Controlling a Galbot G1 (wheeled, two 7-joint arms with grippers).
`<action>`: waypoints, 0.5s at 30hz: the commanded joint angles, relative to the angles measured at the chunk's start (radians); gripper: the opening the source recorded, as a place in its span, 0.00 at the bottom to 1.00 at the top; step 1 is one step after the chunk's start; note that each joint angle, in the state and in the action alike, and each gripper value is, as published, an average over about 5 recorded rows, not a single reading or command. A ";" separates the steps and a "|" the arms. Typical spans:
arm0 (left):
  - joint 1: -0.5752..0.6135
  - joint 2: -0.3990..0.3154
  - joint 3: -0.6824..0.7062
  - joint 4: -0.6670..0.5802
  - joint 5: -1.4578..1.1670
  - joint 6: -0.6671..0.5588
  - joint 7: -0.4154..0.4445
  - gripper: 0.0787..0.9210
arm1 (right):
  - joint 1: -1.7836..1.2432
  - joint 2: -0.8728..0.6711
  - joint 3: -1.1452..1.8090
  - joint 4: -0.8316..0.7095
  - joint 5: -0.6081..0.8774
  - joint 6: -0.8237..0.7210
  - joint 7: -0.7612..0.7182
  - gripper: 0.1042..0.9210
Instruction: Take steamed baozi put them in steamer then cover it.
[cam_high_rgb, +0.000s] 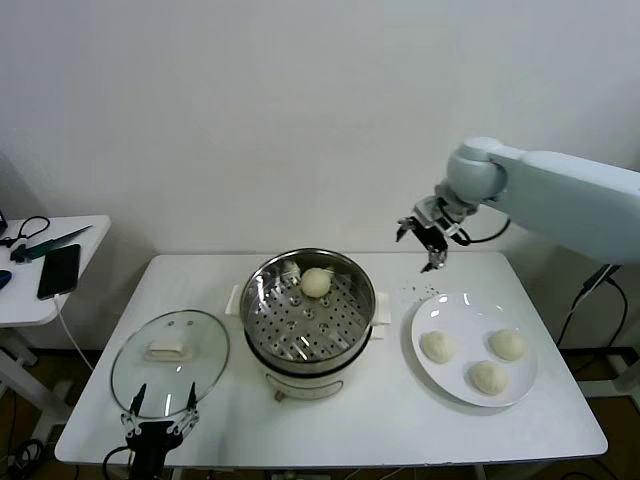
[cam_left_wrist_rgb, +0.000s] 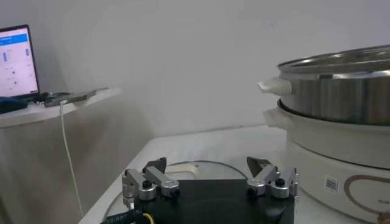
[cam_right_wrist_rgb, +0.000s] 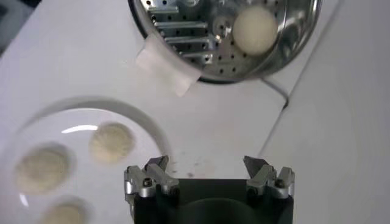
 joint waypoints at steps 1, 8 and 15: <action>0.005 0.002 -0.002 -0.006 0.007 -0.004 0.000 0.88 | -0.201 -0.146 0.038 0.010 0.079 -0.178 0.005 0.88; 0.019 0.000 -0.005 -0.003 0.010 -0.009 -0.002 0.88 | -0.365 -0.118 0.160 -0.040 0.000 -0.175 0.005 0.88; 0.025 -0.006 -0.008 0.002 0.008 -0.013 -0.004 0.88 | -0.463 -0.076 0.227 -0.080 -0.046 -0.173 0.016 0.88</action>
